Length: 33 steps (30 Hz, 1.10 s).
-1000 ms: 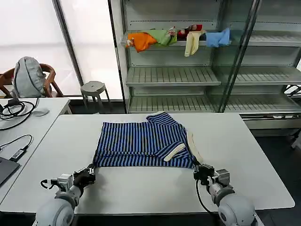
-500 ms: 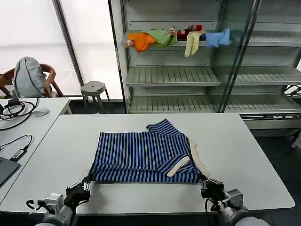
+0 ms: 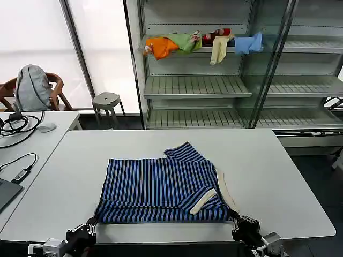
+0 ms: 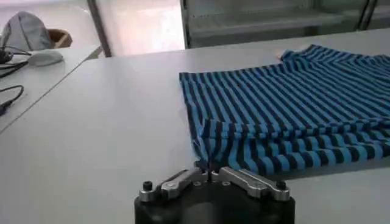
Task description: Fold and organize the clothes.
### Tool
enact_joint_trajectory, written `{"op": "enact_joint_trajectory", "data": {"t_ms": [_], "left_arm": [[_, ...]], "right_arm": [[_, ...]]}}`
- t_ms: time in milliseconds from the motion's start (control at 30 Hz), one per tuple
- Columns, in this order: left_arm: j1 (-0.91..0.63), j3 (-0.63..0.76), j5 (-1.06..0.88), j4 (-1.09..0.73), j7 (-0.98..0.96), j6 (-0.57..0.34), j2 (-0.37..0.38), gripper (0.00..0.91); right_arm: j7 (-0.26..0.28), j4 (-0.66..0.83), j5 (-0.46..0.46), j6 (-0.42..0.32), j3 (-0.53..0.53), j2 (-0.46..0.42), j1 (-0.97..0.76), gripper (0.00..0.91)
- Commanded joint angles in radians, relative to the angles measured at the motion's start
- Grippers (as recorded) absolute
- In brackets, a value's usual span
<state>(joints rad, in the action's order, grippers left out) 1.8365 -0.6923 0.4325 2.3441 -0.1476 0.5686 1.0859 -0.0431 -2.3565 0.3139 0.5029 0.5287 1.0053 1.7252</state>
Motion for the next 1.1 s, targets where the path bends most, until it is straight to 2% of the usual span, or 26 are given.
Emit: {"op": "enact_joint_trajectory", "data": {"t_ms": [33, 200, 233, 300, 433, 533, 800, 967, 1100], "left_arm": [[0.014, -0.064, -0.004, 0.109, 0.025, 0.009, -0.042, 0.907], [-0.164, -0.111, 0.082, 0.083, 0.043, 0.007, -0.131, 0.907], [-0.209, -0.110, 0.141, 0.059, 0.042, 0.006, -0.151, 0.907], [-0.295, -0.078, 0.209, -0.020, 0.048, -0.009, -0.175, 0.907], [-0.433, 0.018, 0.255, -0.160, 0.048, -0.075, -0.192, 0.907], [-0.469, 0.057, 0.244, -0.180, 0.055, -0.088, -0.195, 0.907], [-0.650, 0.143, 0.261, -0.373, 0.055, -0.060, -0.216, 0.907], [-0.738, 0.213, 0.261, -0.493, 0.075, -0.044, -0.219, 0.907], [-0.808, 0.256, 0.256, -0.567, 0.094, -0.037, -0.209, 0.907]], "right_arm": [[-0.007, -0.079, 0.027, -0.031, 0.047, -0.014, 0.000, 0.907], [-0.028, -0.082, 0.090, 0.027, 0.028, -0.015, -0.166, 0.907], [-0.056, -0.015, 0.090, 0.037, -0.035, -0.003, -0.292, 0.907], [-0.092, 0.064, 0.095, 0.069, -0.112, 0.014, -0.410, 0.907], [-0.154, 0.266, 0.109, 0.076, -0.277, 0.076, -0.670, 0.907], [-0.143, 0.393, 0.095, 0.076, -0.345, 0.105, -0.823, 0.907], [-0.148, 0.688, 0.100, 0.075, -0.485, 0.209, -1.070, 0.907], [-0.207, 0.853, 0.203, 0.076, -0.546, 0.273, -1.200, 0.907], [-0.215, 0.979, 0.192, 0.075, -0.559, 0.325, -1.272, 0.907]]}}
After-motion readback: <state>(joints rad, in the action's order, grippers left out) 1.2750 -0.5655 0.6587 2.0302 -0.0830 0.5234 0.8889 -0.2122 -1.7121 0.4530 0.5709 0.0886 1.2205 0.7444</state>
